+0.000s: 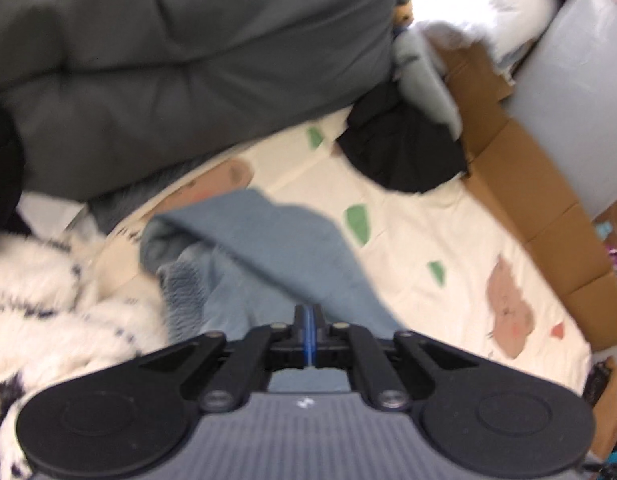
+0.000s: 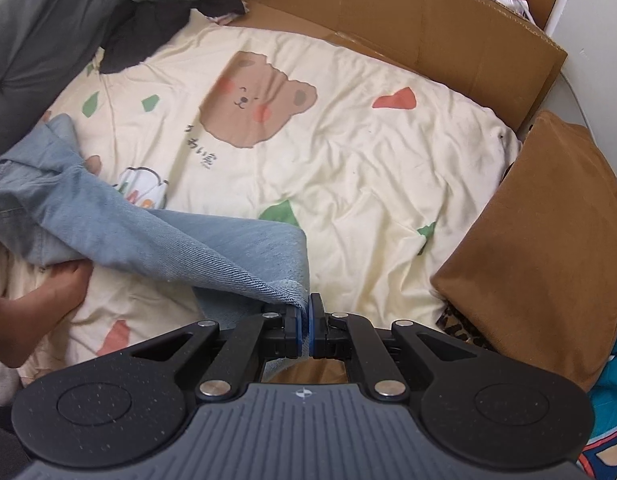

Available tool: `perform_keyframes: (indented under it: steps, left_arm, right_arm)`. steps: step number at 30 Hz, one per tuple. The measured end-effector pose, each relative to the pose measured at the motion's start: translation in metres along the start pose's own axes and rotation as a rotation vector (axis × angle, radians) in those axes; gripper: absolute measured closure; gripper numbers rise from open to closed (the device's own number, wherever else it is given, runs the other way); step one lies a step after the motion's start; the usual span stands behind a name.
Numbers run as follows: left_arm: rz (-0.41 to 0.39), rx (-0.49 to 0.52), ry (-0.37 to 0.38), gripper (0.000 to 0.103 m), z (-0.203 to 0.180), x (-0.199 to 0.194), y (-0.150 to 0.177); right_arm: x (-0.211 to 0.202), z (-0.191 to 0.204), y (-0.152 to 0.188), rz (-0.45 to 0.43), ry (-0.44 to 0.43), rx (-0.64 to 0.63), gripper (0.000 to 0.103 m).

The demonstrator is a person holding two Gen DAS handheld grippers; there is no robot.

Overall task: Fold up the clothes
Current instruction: 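Lift the jeans with the left tool while the right tool holds the leg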

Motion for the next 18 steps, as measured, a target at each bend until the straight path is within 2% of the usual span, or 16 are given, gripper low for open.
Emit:
perform_keyframes:
  steps: [4,9,12,18]
  left_arm:
    - [0.066,-0.01,-0.005,0.097,0.012,0.007,0.022]
    - [0.14,-0.016,0.063,0.093,0.014,0.008,0.05]
    - [0.199,-0.024,0.073,0.093,0.015,0.014,0.07]
    - [0.302,-0.05,0.042,0.084,0.03,0.057,0.114]
  right_arm:
    - [0.014,-0.005,-0.005,0.008,0.026,-0.007,0.103]
    - [0.03,-0.01,-0.013,0.021,0.051,-0.022,0.103]
    - [0.036,-0.011,-0.017,0.027,0.062,-0.022,0.103]
    - [0.042,-0.008,-0.023,0.04,0.078,-0.048,0.103]
Point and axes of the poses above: each gripper's, at about its wrist camera, not at the fingertips, and x roughly the way its jaws point, z to its left, y to its underside, the point moved 1 cm from there along x, roughly the way its jaws point, and after that the axes turned 11 degrees about -z, right-handed, at the moved point
